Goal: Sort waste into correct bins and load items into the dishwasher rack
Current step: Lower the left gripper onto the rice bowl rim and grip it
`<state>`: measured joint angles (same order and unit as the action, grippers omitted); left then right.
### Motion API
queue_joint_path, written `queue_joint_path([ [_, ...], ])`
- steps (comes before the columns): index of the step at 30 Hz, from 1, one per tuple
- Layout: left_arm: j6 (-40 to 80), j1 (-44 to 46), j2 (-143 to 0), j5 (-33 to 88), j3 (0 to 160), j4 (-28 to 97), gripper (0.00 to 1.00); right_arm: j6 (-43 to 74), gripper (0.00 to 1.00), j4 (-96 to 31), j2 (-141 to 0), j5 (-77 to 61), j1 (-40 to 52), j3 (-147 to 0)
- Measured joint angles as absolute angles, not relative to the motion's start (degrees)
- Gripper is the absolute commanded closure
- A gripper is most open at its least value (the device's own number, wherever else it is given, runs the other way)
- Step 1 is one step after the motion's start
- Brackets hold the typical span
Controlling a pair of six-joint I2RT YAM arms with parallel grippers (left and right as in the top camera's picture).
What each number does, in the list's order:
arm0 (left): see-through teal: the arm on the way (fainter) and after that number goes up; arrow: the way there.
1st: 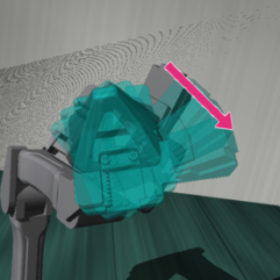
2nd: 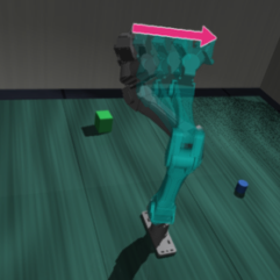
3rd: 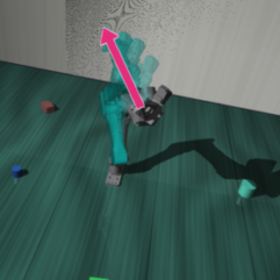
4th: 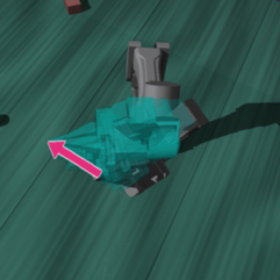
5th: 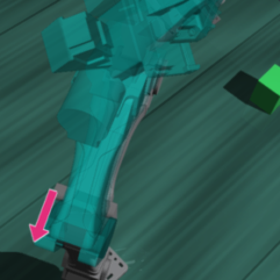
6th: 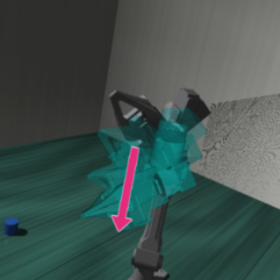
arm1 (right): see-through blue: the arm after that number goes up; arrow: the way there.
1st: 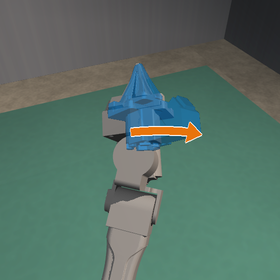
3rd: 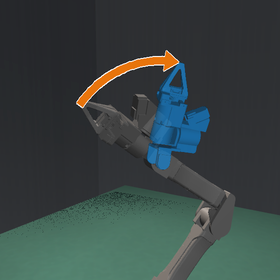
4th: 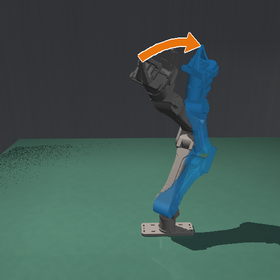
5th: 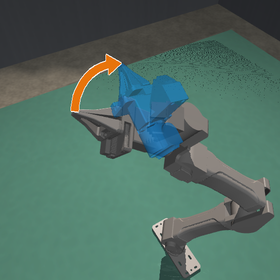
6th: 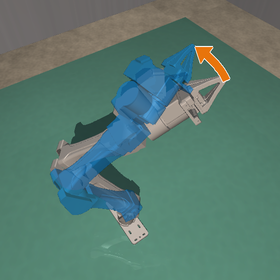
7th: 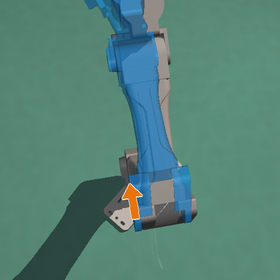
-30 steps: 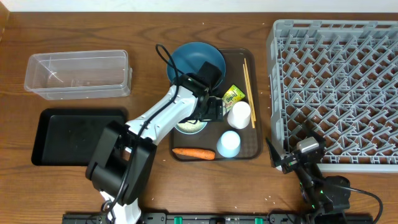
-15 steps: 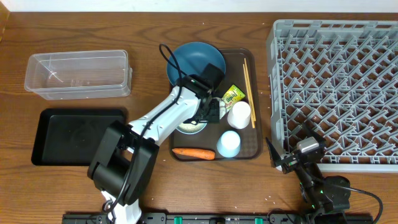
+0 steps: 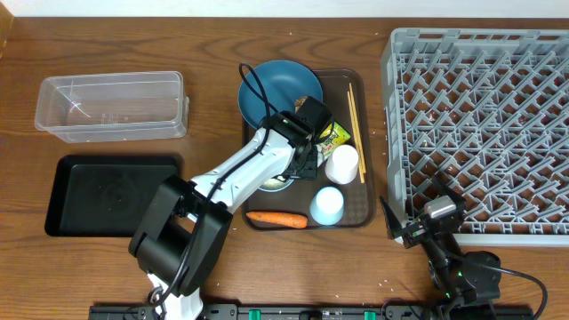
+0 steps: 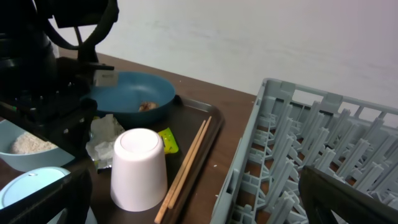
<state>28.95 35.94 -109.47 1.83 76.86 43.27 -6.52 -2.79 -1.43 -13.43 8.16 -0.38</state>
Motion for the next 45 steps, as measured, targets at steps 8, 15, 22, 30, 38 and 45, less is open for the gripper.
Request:
queue_joint_path([
  [8, 28.9, 36.0, -110.5, 1.3, 76.9, 43.3, 0.55, -6.5, 0.01, -2.8, -1.4, -13.4, 8.2, -0.4],
  [15, 29.0, 36.0, -110.5, 1.2, 76.9, 43.4, 0.69, -6.5, 0.01, -2.8, -1.5, -13.4, 8.2, -0.4],
  [22, 28.9, 36.0, -110.5, 1.2, 76.9, 43.4, 0.69, -6.5, 0.01, -2.8, -1.5, -13.4, 8.2, -0.4],
  [30, 28.9, 36.0, -110.5, 1.3, 76.9, 43.5, 0.77, -6.5, 0.01, -2.8, -1.4, -13.4, 8.2, -0.4],
  [38, 28.9, 36.0, -110.5, 1.2, 76.9, 43.8, 0.9, -6.5, 0.01, -2.8, -1.4, -13.4, 8.2, -0.4],
  [45, 28.9, 36.0, -110.5, 1.2, 76.9, 43.8, 0.91, -6.5, 0.01, -2.8, -1.5, -13.4, 8.2, -0.4],
])
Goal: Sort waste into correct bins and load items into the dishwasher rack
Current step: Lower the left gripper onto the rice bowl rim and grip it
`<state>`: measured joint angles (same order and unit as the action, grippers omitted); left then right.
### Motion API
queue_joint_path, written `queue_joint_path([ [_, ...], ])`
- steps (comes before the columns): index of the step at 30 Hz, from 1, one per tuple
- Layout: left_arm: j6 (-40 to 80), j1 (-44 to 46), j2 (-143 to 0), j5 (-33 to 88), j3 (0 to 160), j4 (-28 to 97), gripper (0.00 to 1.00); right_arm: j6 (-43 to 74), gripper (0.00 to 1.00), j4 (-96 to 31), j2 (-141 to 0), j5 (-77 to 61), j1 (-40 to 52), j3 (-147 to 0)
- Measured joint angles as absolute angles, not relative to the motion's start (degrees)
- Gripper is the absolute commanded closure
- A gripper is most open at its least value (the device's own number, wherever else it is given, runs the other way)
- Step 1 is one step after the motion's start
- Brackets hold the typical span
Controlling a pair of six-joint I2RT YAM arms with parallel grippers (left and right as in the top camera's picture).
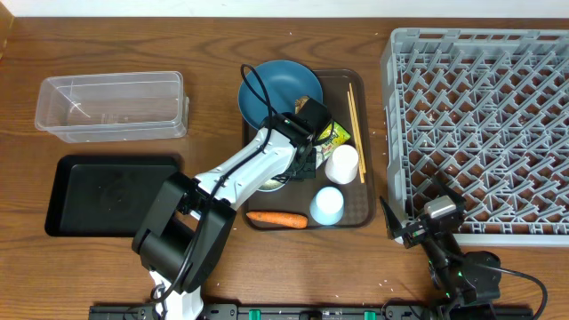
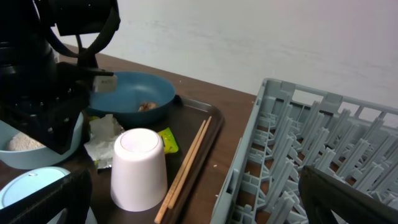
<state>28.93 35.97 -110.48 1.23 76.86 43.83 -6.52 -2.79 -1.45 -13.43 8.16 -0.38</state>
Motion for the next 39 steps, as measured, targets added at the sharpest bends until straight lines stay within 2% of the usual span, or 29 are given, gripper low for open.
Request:
queue_joint_path([
  [2, 28.9, 36.0, -110.5, 1.2, 76.9, 43.8, 0.94, -6.5, 0.01, -2.8, -1.4, -13.4, 8.2, -0.4],
  [18, 28.8, 36.0, -107.8, 1.1, 76.9, 44.9, 0.94, -6.5, 0.01, -2.8, -1.5, -13.4, 8.2, -0.4],
  [34, 28.8, 36.0, -99.0, -0.7, 76.9, 48.2, 0.93, -6.5, 0.01, -2.8, -1.4, -13.4, 8.2, -0.4],
  [35, 28.8, 36.0, -98.9, -0.9, 76.9, 48.5, 0.89, -6.5, 0.01, -2.8, -1.4, -13.4, 8.2, -0.4],
  [38, 28.6, 36.0, -98.9, -0.8, 76.9, 49.0, 0.51, -6.5, 0.01, -2.8, -1.5, -13.4, 8.2, -0.4],
  [39, 29.0, 36.0, -98.9, -0.6, 76.9, 49.0, 0.46, -6.5, 0.01, -2.8, -1.5, -13.4, 8.2, -0.4],
])
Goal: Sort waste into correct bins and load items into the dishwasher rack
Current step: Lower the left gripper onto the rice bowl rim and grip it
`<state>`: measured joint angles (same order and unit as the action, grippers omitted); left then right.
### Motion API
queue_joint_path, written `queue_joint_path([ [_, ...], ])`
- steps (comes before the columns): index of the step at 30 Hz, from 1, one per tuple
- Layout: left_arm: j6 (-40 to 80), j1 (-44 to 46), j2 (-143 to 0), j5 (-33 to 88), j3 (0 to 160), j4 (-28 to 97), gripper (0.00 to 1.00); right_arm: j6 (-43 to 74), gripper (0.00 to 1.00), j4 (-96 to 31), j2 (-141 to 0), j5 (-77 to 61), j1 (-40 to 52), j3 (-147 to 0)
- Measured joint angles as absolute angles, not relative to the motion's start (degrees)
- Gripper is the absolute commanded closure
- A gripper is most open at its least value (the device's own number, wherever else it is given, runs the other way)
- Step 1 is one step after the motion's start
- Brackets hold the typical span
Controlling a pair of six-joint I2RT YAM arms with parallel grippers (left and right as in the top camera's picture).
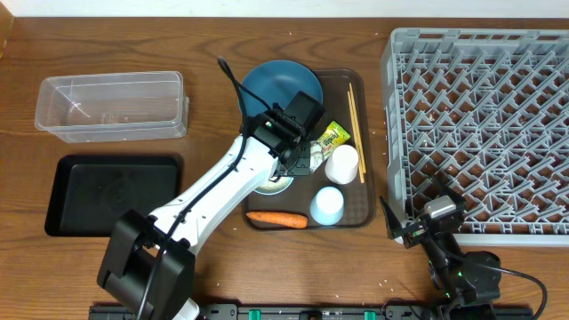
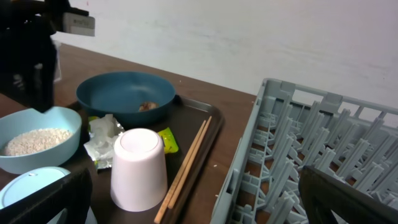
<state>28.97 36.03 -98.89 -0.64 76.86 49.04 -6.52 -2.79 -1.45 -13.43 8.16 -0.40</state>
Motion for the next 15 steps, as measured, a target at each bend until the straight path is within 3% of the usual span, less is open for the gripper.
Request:
queue_joint_path([
  [6, 28.9, 36.5, -99.4, -0.4, 76.9, 49.0, 0.39, -6.5, 0.01, -2.8, -1.5, -13.4, 8.2, -0.4],
  [15, 28.9, 36.9, -106.9, -0.4, 76.9, 48.1, 0.38, -6.5, 0.01, -2.8, -1.4, -13.4, 8.2, -0.4],
])
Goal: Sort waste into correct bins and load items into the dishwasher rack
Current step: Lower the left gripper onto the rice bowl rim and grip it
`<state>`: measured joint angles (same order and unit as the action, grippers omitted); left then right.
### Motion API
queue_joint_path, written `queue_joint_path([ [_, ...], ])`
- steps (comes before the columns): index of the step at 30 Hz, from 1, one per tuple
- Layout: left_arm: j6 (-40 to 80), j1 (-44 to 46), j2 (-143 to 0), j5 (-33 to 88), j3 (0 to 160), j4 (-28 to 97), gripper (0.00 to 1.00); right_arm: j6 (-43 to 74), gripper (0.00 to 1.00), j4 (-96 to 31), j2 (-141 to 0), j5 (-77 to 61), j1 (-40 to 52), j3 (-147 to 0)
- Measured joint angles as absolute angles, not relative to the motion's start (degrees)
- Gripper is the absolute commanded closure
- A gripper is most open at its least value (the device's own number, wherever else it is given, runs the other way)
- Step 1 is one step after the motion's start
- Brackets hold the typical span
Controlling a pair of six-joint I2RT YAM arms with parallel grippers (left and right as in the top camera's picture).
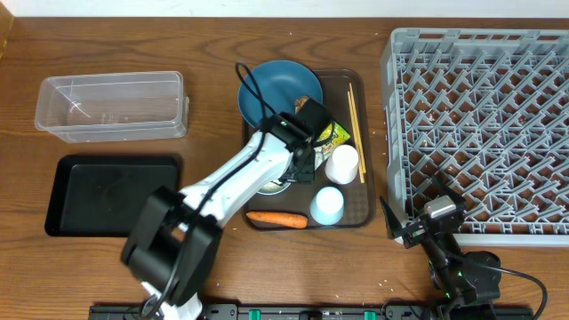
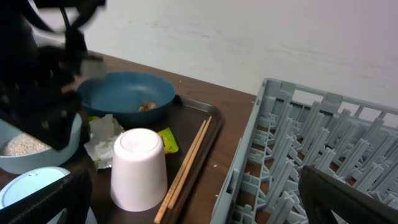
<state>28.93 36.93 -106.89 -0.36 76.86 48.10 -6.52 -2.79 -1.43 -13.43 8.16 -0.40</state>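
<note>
On the brown tray (image 1: 356, 191) lie a blue plate (image 1: 276, 89) with a food scrap, a rice bowl (image 2: 18, 149), crumpled tissue (image 2: 102, 142), a green wrapper (image 1: 334, 134), chopsticks (image 1: 353, 107), an upturned white cup (image 1: 341, 164), a pale blue cup (image 1: 328, 205) and a carrot (image 1: 276, 218). My left gripper (image 1: 305, 158) is low over the tissue beside the bowl; its jaws are blurred and hidden. Near the rack's (image 1: 480, 124) front corner, my right gripper (image 2: 193, 214) stands open and holds nothing.
A clear plastic bin (image 1: 111, 107) stands at the back left, with a black tray (image 1: 111, 196) in front of it. The grey rack fills the right side. My left arm (image 1: 240, 178) crosses the tray's left half.
My left gripper was raised above the tray near the plate's edge. Now it is down again beside the rice bowl, over the tissue. The right arm has not moved.
My left gripper stood low by the tissue between bowl and white cup at the first two moments. Then it was lifted clear, with tissue and wrapper still lying on the tray. Now it is low at the same spot again.
</note>
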Motion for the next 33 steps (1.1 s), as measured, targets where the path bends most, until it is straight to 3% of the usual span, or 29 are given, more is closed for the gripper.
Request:
queue_joint_path([
  [18, 28.0, 36.9, -113.2, -0.6, 76.9, 43.2, 0.4, -6.5, 0.01, -2.8, -1.4, -13.4, 8.2, -0.4],
  [22, 28.1, 36.9, -114.0, -1.6, 76.8, 43.2, 0.52, -6.5, 0.01, -2.8, -1.4, -13.4, 8.2, -0.4],
  [27, 27.2, 36.9, -114.0, -2.2, 76.8, 43.2, 0.55, -6.5, 0.01, -2.8, -1.5, -13.4, 8.2, -0.4],
  [30, 27.2, 36.9, -114.0, -2.2, 76.8, 43.2, 0.71, -6.5, 0.01, -2.8, -1.5, -13.4, 8.2, -0.4],
  [33, 27.0, 36.9, -114.0, -2.5, 76.8, 43.2, 0.72, -6.5, 0.01, -2.8, -1.5, -13.4, 8.2, -0.4],
])
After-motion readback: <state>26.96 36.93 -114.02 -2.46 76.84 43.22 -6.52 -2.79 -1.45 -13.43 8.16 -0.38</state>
